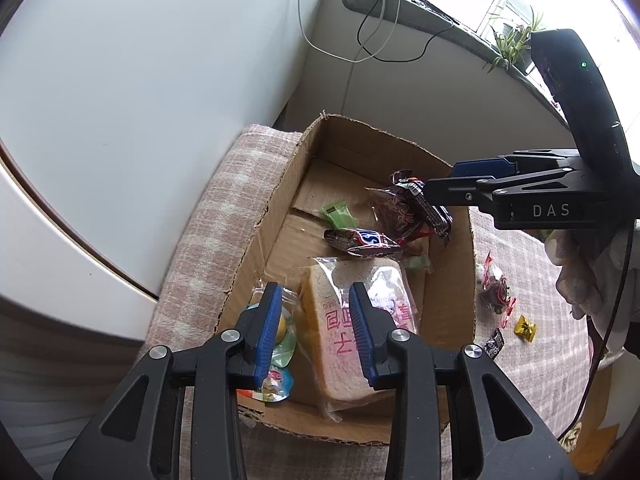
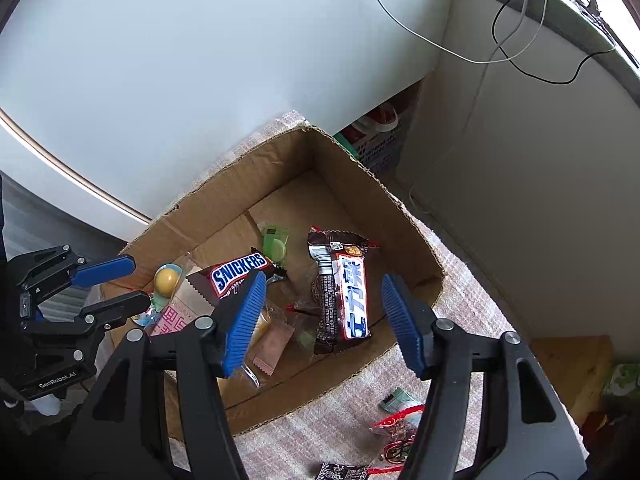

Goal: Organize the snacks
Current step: 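Open both grippers to drop the candies into the box, then move both open grippers back toward the black and yellow candies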

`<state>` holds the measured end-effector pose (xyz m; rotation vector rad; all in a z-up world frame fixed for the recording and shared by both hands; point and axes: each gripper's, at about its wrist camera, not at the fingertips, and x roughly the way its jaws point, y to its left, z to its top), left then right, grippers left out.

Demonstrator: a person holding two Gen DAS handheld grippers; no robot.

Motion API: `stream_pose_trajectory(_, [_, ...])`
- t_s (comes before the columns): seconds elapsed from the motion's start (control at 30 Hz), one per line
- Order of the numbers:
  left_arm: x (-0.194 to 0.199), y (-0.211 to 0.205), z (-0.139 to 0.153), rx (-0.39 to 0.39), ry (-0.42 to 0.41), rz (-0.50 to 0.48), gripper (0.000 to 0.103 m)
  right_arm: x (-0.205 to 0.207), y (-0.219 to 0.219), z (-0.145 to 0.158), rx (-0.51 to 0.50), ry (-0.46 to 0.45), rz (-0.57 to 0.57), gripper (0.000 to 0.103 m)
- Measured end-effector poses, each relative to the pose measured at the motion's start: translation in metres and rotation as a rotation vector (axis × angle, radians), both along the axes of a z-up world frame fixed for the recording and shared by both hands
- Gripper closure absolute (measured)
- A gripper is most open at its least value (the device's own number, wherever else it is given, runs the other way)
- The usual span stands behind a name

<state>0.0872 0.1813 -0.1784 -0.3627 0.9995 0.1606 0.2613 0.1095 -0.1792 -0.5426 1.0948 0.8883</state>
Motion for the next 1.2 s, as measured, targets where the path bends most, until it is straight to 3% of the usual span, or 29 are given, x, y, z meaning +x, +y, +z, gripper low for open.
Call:
stream_pose_trajectory(0.37, [-0.004, -0.011, 0.015, 0.020, -0.014, -0.012, 0.070, -0.005, -0.022, 0.012, 0.023, -0.007, -0.021, 0.040])
stream_pose_trajectory(0.73, [-0.005, -0.048, 0.037, 0.051, -0.045, -0.074, 0.070, -0.010, -0.082, 0.032, 0.060, -0.017, -0.089, 0.040])
stream_pose_trajectory(0.93, [0.000, -0.078, 0.038, 0.028, -0.052, -0.140, 0.070, -0.005, -0.133, 0.034, 0.072, 0.000, -0.179, 0.040])
stream_pose_trajectory(1.2, [0.006, -0.137, 0.031, -0.001, -0.042, -0.307, 0.070, -0.015, -0.205, 0.013, 0.059, 0.030, -0.259, 0.040])
